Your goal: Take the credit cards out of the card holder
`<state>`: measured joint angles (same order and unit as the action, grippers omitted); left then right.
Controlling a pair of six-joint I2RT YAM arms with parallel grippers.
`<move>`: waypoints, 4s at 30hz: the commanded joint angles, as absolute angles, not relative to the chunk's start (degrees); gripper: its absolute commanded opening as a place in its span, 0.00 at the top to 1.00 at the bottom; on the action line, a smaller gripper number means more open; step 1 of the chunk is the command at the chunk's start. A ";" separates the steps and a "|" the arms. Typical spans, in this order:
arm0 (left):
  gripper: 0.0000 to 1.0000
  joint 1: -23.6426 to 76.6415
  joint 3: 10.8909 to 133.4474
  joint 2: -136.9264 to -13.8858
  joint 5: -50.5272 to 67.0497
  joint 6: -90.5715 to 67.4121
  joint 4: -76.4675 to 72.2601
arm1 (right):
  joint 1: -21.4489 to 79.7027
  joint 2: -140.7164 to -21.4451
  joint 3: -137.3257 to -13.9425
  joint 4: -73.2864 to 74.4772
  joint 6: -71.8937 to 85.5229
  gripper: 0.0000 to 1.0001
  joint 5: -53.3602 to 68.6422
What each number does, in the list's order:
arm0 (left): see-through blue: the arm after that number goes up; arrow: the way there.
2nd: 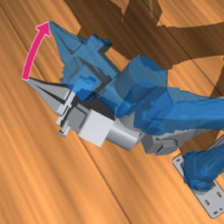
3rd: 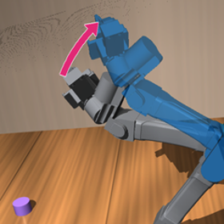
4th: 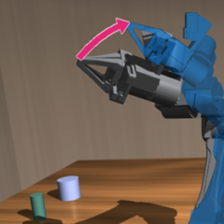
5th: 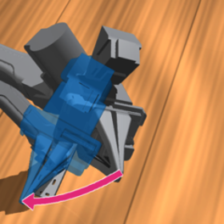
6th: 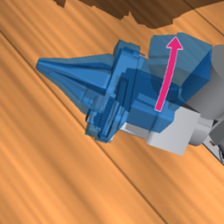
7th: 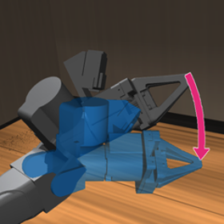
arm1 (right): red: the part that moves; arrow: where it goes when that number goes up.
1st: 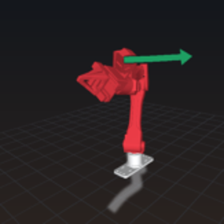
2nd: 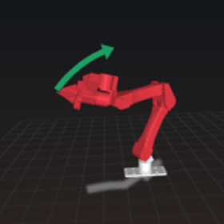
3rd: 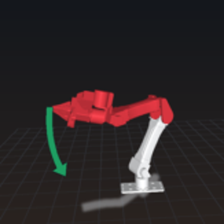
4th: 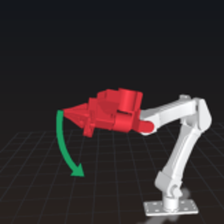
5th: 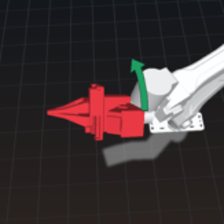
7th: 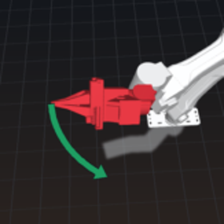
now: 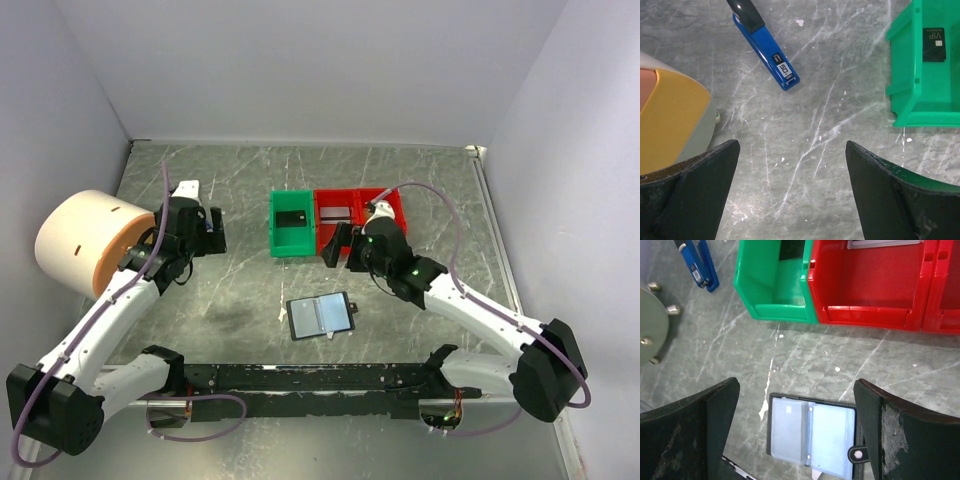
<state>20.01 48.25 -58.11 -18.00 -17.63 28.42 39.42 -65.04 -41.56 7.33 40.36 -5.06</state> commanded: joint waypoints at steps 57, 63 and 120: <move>0.00 17.67 48.50 -56.84 -18.46 -16.29 27.43 | 66.93 -99.29 -59.90 27.50 51.05 0.44 -23.79; 0.01 17.67 48.36 -56.77 -18.38 -16.26 27.40 | 65.02 -100.54 -57.73 25.18 51.70 0.44 -19.17; 0.04 17.67 48.60 -57.91 -17.41 -15.70 27.51 | 62.57 -99.18 -56.95 25.70 46.42 0.39 -16.11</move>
<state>18.17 48.23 -57.56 -18.17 -16.45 28.14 62.33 -97.36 -56.31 23.49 45.36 -14.70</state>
